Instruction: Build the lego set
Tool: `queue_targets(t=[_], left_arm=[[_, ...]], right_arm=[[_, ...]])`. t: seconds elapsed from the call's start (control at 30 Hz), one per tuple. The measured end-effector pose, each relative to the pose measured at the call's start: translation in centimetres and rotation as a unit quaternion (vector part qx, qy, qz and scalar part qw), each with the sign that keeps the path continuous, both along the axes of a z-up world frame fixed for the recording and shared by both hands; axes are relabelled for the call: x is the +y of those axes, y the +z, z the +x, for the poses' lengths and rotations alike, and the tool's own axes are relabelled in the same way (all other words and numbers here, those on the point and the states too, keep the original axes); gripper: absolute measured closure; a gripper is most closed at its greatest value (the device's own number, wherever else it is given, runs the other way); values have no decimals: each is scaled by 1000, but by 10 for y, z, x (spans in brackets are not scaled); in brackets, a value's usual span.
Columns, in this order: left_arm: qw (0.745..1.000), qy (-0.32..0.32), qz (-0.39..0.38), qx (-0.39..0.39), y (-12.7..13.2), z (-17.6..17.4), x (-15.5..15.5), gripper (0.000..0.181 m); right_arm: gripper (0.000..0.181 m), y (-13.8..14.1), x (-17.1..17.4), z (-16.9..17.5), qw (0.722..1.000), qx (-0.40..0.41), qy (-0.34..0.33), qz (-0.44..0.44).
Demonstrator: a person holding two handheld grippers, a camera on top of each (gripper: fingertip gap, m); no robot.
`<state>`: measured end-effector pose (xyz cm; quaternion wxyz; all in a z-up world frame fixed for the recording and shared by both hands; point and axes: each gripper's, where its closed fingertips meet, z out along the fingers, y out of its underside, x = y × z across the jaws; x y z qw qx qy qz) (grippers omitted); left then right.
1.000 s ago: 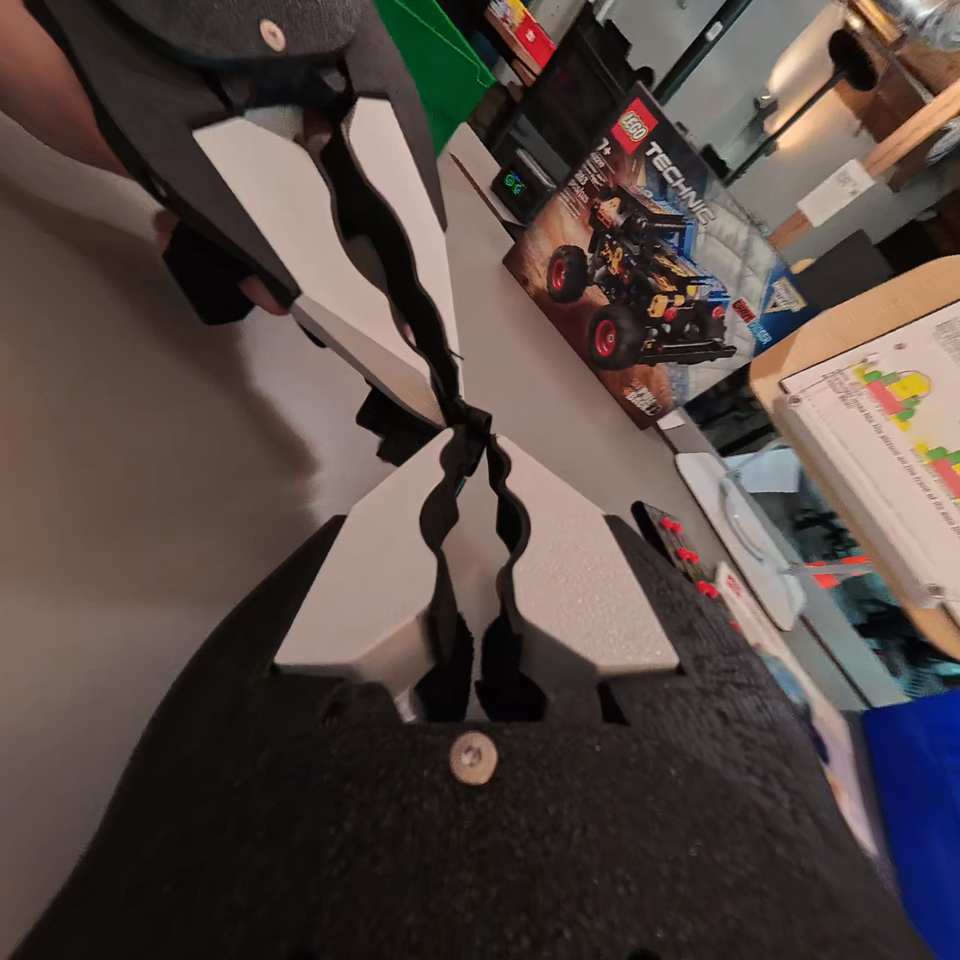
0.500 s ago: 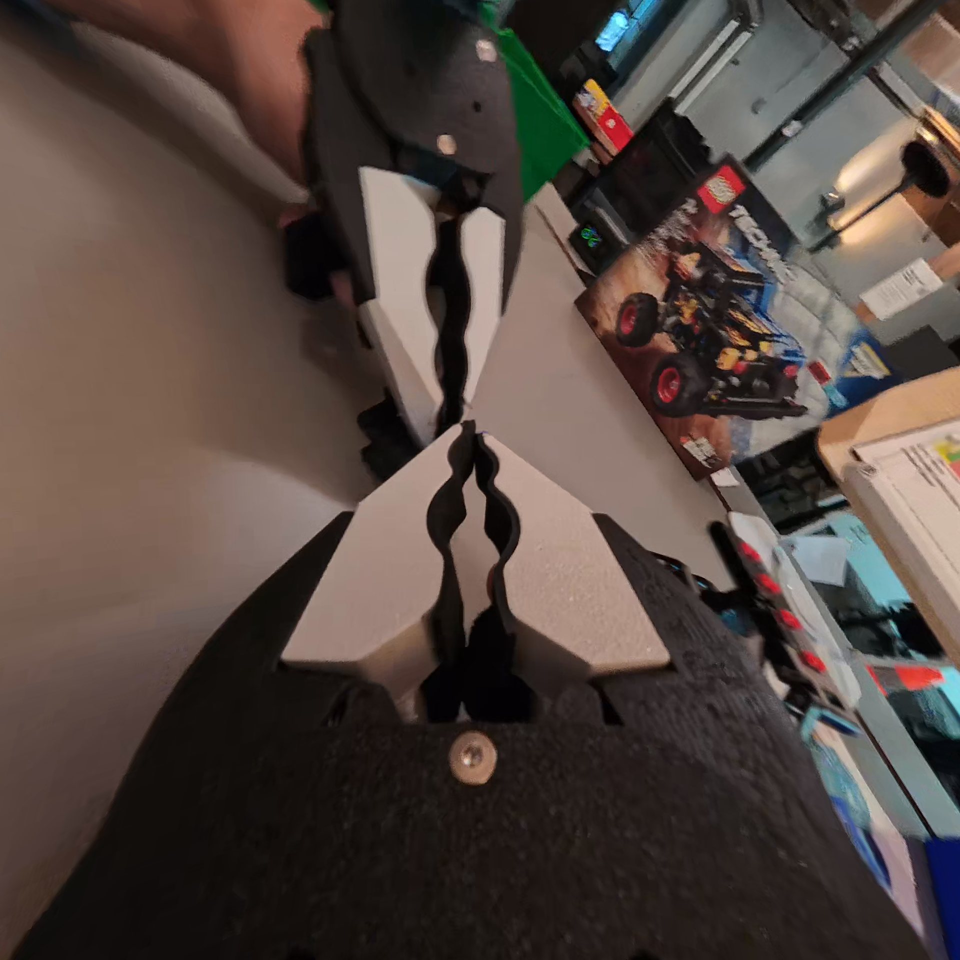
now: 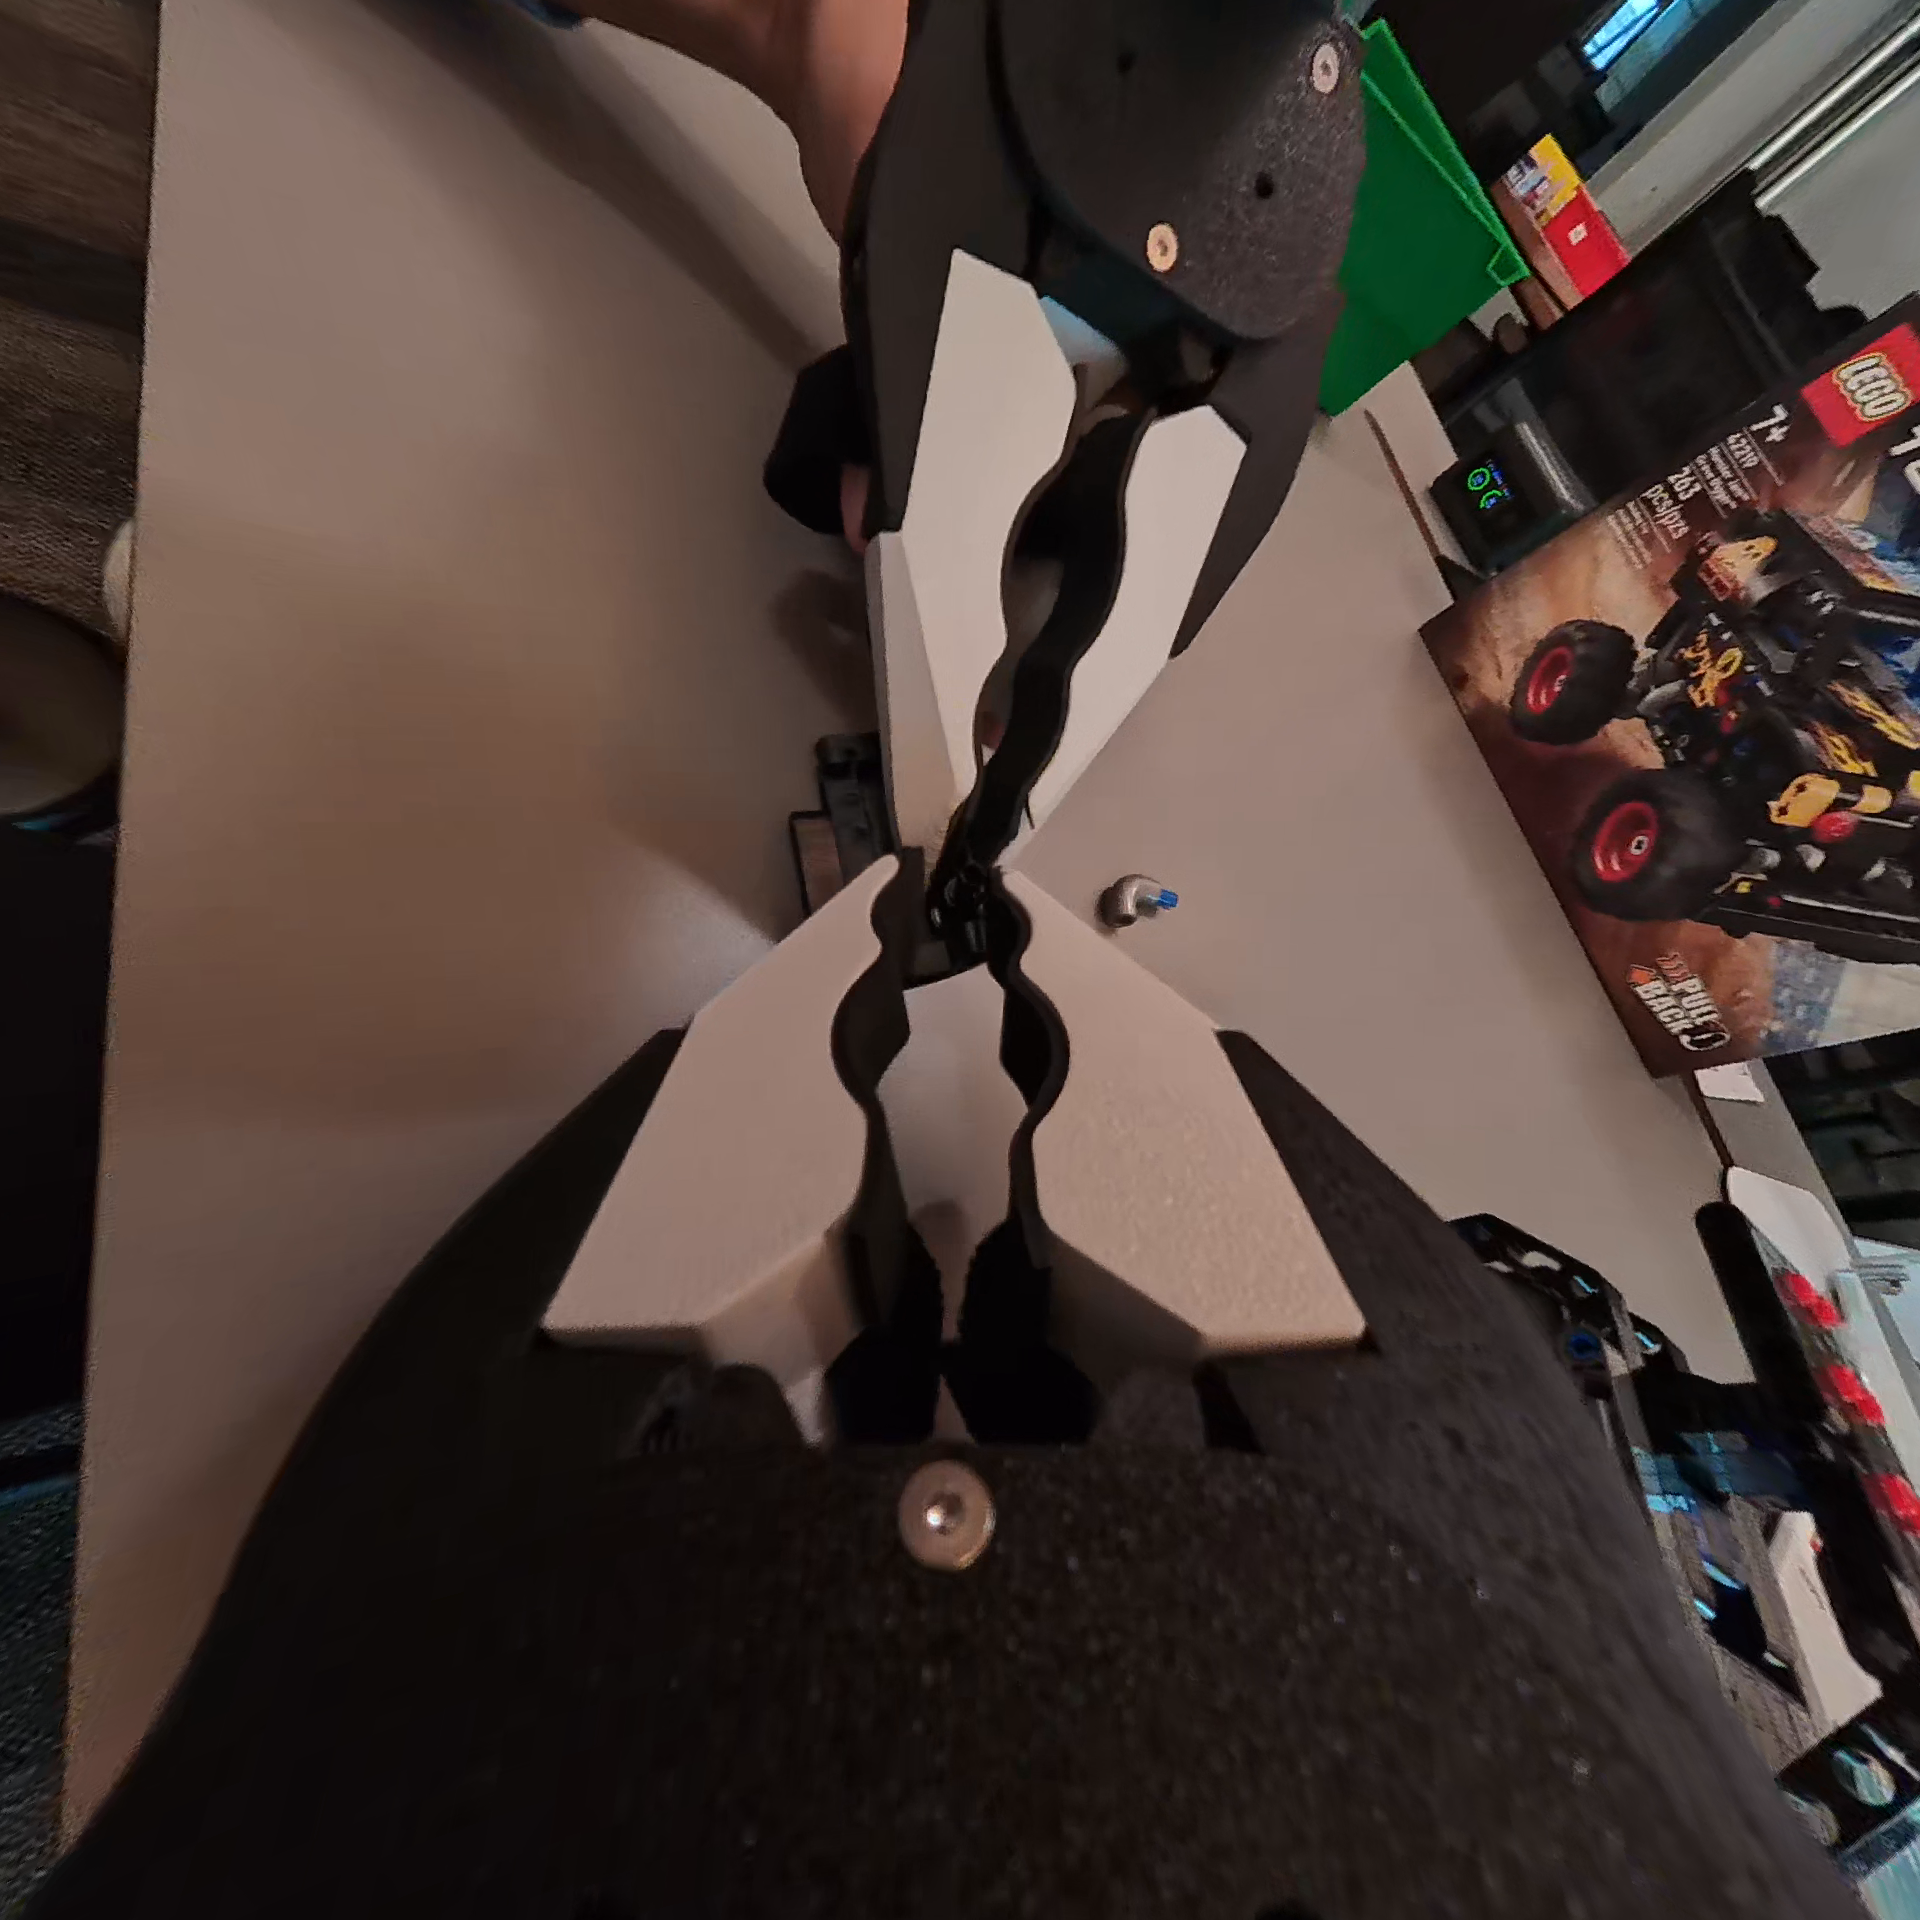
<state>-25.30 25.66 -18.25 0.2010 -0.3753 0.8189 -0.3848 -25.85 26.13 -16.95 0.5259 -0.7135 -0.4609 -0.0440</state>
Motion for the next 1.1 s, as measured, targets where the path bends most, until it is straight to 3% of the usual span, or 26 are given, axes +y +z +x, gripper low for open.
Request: queue_targets(t=[0.8, 0.9, 1.0, 1.1], left_arm=[[1000, 7, 2, -5, 0, 2, -2, 177], [1000, 14, 5, 3, -2, 2, 0, 177], [1000, 15, -10, 12, -2, 2, -1, 178], [1000, 4, -21, 17, -1, 0, -2, 178]], right_arm=[[179, 8, -3, 4, 999, -2, 9, 43], [181, 39, -8, 0, 991, 116, 25, 55], [181, 24, -3, 13, 997, 56, -13, 53], [181, 16, -6, 13, 998, 53, -14, 18]])
